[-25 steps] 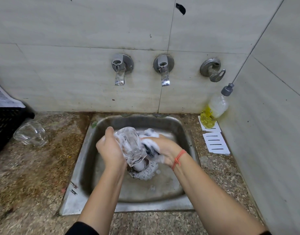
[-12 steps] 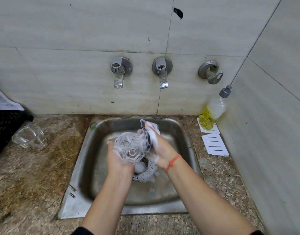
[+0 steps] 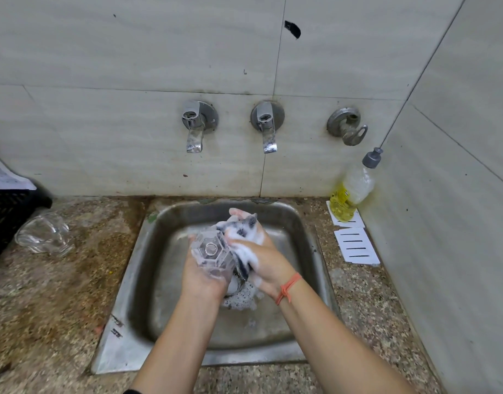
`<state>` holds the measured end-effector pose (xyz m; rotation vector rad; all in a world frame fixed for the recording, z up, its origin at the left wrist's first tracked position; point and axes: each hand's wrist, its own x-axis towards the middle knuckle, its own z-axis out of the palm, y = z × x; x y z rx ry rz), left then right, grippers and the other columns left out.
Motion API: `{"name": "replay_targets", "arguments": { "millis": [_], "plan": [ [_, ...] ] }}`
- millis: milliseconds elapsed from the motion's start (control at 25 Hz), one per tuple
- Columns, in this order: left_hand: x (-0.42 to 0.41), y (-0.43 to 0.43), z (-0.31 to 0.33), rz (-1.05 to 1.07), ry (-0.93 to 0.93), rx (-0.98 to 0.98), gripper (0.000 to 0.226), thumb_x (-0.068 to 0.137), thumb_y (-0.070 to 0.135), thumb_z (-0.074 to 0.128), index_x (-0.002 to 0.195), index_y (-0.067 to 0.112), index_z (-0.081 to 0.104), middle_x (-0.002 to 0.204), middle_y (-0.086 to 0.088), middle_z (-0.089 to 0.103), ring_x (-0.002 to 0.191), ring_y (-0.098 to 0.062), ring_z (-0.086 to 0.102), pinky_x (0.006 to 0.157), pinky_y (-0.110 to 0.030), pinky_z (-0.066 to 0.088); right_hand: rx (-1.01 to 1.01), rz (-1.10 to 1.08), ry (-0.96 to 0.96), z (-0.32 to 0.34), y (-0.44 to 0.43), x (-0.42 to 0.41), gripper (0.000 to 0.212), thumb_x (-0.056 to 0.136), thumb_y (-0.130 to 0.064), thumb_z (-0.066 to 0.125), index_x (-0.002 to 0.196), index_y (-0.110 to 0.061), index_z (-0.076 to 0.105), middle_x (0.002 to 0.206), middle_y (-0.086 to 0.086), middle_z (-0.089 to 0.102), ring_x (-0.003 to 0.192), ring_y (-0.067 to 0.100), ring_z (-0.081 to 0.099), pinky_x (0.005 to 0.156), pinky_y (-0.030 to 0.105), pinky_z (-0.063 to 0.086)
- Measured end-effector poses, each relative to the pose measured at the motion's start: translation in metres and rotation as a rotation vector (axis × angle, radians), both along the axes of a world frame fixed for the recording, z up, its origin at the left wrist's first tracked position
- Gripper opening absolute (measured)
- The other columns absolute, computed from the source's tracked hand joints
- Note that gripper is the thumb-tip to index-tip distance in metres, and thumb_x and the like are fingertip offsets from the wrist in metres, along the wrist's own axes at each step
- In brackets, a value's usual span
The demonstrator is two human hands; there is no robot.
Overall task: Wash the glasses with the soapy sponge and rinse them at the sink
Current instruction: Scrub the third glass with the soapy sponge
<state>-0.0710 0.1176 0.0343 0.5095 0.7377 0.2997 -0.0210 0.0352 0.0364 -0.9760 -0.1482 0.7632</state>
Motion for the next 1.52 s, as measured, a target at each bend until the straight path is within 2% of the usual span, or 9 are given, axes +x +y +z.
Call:
{"name": "replay_targets", "arguments": {
  "millis": [360, 440, 560, 680, 800, 960, 1160, 1320, 1520],
  "plan": [
    [-0.005, 0.037, 0.023, -0.384, 0.119, -0.059, 0.033, 0.095, 0.019, 0.049, 0.072, 0.004, 0.066, 0.06, -0.01, 0.066, 0.049, -0.023, 0.065, 0.044, -0.032, 0.054, -0.125, 0.173, -0.046, 0.015, -0.002, 0.02, 0.037, 0.09, 0.006, 0.056, 0.124, -0.009, 0.057, 0.111, 0.02, 0.064, 0.09, 0.022, 0.067, 0.079, 0.032, 0.058],
    [-0.002, 0.042, 0.013, -0.272, 0.183, 0.022, 0.019, 0.095, 0.018, 0.052, 0.098, 0.007, 0.066, 0.06, -0.009, 0.065, 0.044, -0.02, 0.063, 0.04, -0.028, 0.052, -0.473, -0.011, -0.291, 0.017, 0.006, 0.015, 0.027, 0.087, -0.006, 0.063, 0.113, -0.011, 0.056, 0.108, 0.012, 0.064, 0.083, 0.015, 0.066, 0.069, 0.027, 0.057],
    [0.002, 0.044, -0.003, -0.082, 0.285, 0.214, 0.019, 0.092, 0.022, 0.059, 0.103, 0.007, 0.062, 0.083, -0.016, 0.069, 0.049, -0.021, 0.064, 0.044, -0.029, 0.052, -0.91, -0.206, -0.645, 0.014, 0.01, 0.002, 0.052, 0.081, -0.036, 0.068, 0.124, -0.015, 0.049, 0.11, -0.001, 0.061, 0.101, 0.016, 0.056, 0.09, 0.035, 0.047],
    [0.003, 0.045, -0.006, 0.059, 0.42, 0.4, 0.022, 0.091, 0.022, 0.061, 0.074, 0.009, 0.058, 0.061, -0.01, 0.054, 0.03, -0.012, 0.047, 0.034, -0.015, 0.036, -0.767, -0.079, -0.771, 0.019, 0.008, -0.006, 0.038, 0.088, -0.045, 0.047, 0.11, -0.014, 0.051, 0.104, 0.002, 0.06, 0.098, 0.019, 0.055, 0.091, 0.041, 0.044],
    [0.003, 0.048, -0.006, 0.099, 0.481, 0.487, 0.032, 0.091, 0.024, 0.061, 0.062, 0.012, 0.052, 0.048, -0.003, 0.049, 0.026, -0.012, 0.039, 0.038, -0.02, 0.032, -0.577, 0.033, -0.637, 0.023, -0.001, -0.009, 0.025, 0.098, -0.005, 0.035, 0.09, -0.001, 0.058, 0.106, 0.02, 0.059, 0.101, 0.022, 0.055, 0.097, 0.036, 0.039],
    [0.005, 0.046, -0.006, 0.081, 0.492, 0.466, 0.031, 0.092, 0.022, 0.058, 0.064, 0.011, 0.054, 0.029, 0.002, 0.04, 0.024, -0.011, 0.032, 0.037, -0.017, 0.027, -0.377, 0.092, -0.432, 0.009, -0.011, -0.006, 0.039, 0.087, 0.009, 0.043, 0.091, -0.021, 0.069, 0.124, -0.006, 0.061, 0.117, 0.012, 0.056, 0.102, 0.022, 0.04],
    [0.011, 0.048, -0.013, -0.044, 0.491, 0.494, 0.03, 0.087, 0.02, 0.062, 0.06, 0.01, 0.052, 0.039, -0.001, 0.044, 0.03, -0.015, 0.035, 0.047, -0.023, 0.032, -0.655, 0.065, -1.138, -0.005, -0.013, -0.003, 0.049, 0.08, -0.005, 0.053, 0.127, -0.018, 0.057, 0.118, -0.007, 0.055, 0.105, 0.014, 0.044, 0.092, 0.022, 0.038],
    [0.014, 0.046, -0.011, -0.089, 0.512, 0.59, 0.036, 0.089, 0.024, 0.063, 0.059, 0.011, 0.049, 0.044, -0.003, 0.042, 0.028, -0.013, 0.031, 0.04, -0.021, 0.031, -0.789, 0.059, -1.625, -0.01, -0.012, 0.003, 0.026, 0.083, -0.024, 0.041, 0.106, -0.019, 0.05, 0.107, 0.004, 0.052, 0.09, 0.019, 0.036, 0.082, 0.033, 0.038],
    [0.014, 0.02, -0.018, 0.282, 0.453, 0.704, 0.046, 0.091, 0.035, 0.057, 0.053, 0.01, 0.048, 0.054, -0.005, 0.048, 0.051, -0.019, 0.043, 0.054, -0.03, 0.038, -0.788, -0.175, -1.004, -0.017, 0.005, -0.006, 0.021, 0.086, -0.027, 0.036, 0.098, -0.014, 0.047, 0.093, 0.002, 0.049, 0.084, 0.017, 0.043, 0.074, 0.027, 0.033]
  ]
}}
